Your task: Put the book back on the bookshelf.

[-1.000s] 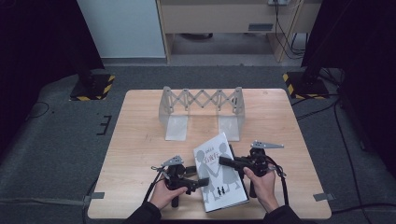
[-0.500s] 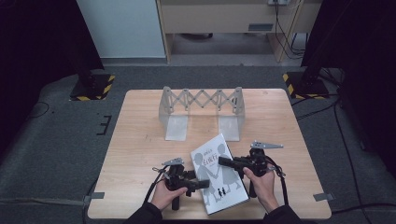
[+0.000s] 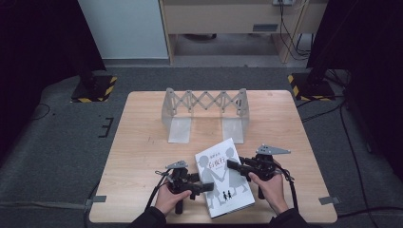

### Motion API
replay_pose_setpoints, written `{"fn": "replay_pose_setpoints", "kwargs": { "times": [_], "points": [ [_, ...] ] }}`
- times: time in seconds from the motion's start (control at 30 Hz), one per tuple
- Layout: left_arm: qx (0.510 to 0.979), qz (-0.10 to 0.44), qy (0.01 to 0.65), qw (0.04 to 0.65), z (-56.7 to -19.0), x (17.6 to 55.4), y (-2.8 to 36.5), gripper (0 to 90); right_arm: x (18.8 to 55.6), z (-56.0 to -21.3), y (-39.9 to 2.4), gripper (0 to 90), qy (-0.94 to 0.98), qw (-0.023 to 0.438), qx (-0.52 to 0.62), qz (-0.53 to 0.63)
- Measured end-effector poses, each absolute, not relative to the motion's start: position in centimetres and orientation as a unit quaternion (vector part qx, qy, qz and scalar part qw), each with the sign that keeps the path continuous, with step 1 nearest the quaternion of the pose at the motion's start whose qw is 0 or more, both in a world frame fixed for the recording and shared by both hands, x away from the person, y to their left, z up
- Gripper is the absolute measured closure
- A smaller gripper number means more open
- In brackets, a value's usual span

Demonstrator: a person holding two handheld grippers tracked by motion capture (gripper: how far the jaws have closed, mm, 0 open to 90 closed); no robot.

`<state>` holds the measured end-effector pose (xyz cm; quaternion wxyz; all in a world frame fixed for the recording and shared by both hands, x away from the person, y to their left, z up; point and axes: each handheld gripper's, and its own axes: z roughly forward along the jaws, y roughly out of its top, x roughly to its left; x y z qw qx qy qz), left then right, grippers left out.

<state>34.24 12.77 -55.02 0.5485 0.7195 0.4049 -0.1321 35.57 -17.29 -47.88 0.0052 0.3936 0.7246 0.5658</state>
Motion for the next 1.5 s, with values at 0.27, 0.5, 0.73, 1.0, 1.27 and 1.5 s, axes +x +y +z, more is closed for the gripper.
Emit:
{"fn": "replay_pose_setpoints", "kwargs": {
  "times": [0.27,0.5,0.73,1.0,1.27,1.5],
  "points": [
    [0.714,-0.132,0.412,0.55,-55.1,34.2,12.9,5.2,34.9,-48.4,-17.7,46.0,0.716,0.045,0.409,0.564],
    [0.71,-0.135,0.416,0.552,-55.1,34.3,12.9,5.4,35.0,-48.9,-18.0,36.5,0.698,0.039,0.437,0.565],
    [0.706,-0.138,0.418,0.555,-55.2,34.3,12.9,5.9,35.1,-48.5,-17.9,32.0,0.702,0.062,0.442,0.555],
    [0.713,-0.129,0.421,0.545,-55.1,34.4,13.1,12.8,35.3,-48.8,-18.7,38.3,0.72,0.059,0.453,0.522],
    [0.711,-0.128,0.426,0.544,-55.1,34.4,13.2,17.9,35.5,-50.0,-15.9,35.3,0.76,0.073,0.44,0.472],
    [0.712,-0.127,0.426,0.544,-55.1,34.4,13.2,18.0,35.9,-50.8,-17.8,29.3,0.753,0.095,0.477,0.444]
  ]
}}
